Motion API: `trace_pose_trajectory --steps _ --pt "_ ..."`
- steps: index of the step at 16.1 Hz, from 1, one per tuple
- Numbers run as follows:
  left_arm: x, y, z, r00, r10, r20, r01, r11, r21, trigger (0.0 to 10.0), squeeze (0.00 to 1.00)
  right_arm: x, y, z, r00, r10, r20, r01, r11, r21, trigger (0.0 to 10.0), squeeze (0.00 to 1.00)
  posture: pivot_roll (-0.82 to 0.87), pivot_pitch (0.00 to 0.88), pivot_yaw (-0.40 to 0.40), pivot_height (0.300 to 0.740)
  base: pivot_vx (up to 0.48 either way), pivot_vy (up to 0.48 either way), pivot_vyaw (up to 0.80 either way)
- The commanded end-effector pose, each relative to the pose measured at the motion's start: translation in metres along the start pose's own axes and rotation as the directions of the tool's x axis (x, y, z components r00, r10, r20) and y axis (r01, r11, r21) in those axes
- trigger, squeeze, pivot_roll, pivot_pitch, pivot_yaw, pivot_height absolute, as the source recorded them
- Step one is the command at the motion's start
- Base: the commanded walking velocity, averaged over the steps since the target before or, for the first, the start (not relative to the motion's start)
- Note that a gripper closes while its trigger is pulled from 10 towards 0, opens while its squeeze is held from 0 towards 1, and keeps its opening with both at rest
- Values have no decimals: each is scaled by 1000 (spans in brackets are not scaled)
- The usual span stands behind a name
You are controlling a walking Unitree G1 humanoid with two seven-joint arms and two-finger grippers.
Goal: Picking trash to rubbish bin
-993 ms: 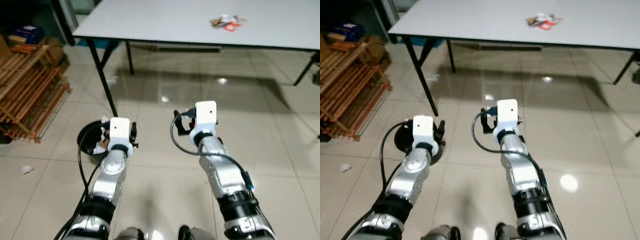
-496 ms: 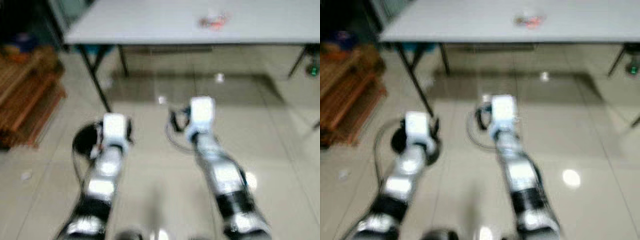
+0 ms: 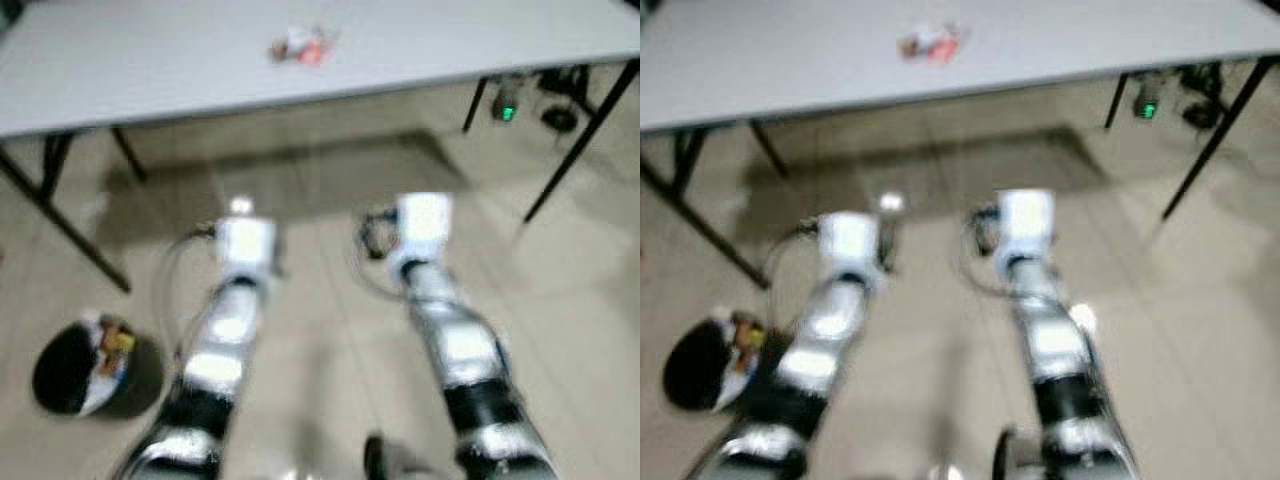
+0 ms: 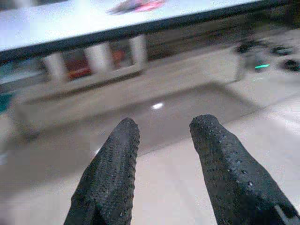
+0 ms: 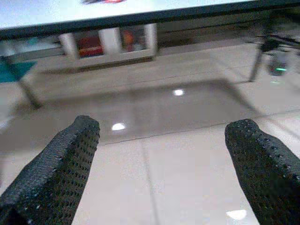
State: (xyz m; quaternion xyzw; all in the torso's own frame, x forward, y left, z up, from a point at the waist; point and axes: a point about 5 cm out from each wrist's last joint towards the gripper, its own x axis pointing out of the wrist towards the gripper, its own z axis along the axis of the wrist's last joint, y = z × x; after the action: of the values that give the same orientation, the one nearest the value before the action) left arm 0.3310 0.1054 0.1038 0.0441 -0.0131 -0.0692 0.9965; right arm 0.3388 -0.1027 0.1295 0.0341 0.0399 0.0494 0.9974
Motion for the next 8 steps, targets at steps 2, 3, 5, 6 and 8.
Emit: trace_pose_trajectory --steps 2,3,5,6,8 --pt "-3 15 1 999 31 18 -32 999 6 10000 0 0 16 13 997 30 67 -34 998 54 10000 0 15 128 59 740 0 0 0" --pt "-3 15 0 999 31 12 -31 999 17 10000 0 0 16 14 997 30 75 -35 997 64 10000 0 12 124 62 740 0 0 0" --pt "-2 14 0 1000 30 7 -30 999 21 10000 0 0 16 14 997 31 74 -35 997 63 10000 0 11 119 62 740 0 0 0" --pt "-2 14 0 1000 29 7 -29 999 21 10000 0 0 16 13 997 30 74 -35 997 64 10000 0 11 118 63 740 0 0 0" --pt "-1 13 1 1000 31 6 -31 999 19 10000 0 0 17 12 997 35 69 -40 997 67 10000 0 10 108 64 740 0 0 0"
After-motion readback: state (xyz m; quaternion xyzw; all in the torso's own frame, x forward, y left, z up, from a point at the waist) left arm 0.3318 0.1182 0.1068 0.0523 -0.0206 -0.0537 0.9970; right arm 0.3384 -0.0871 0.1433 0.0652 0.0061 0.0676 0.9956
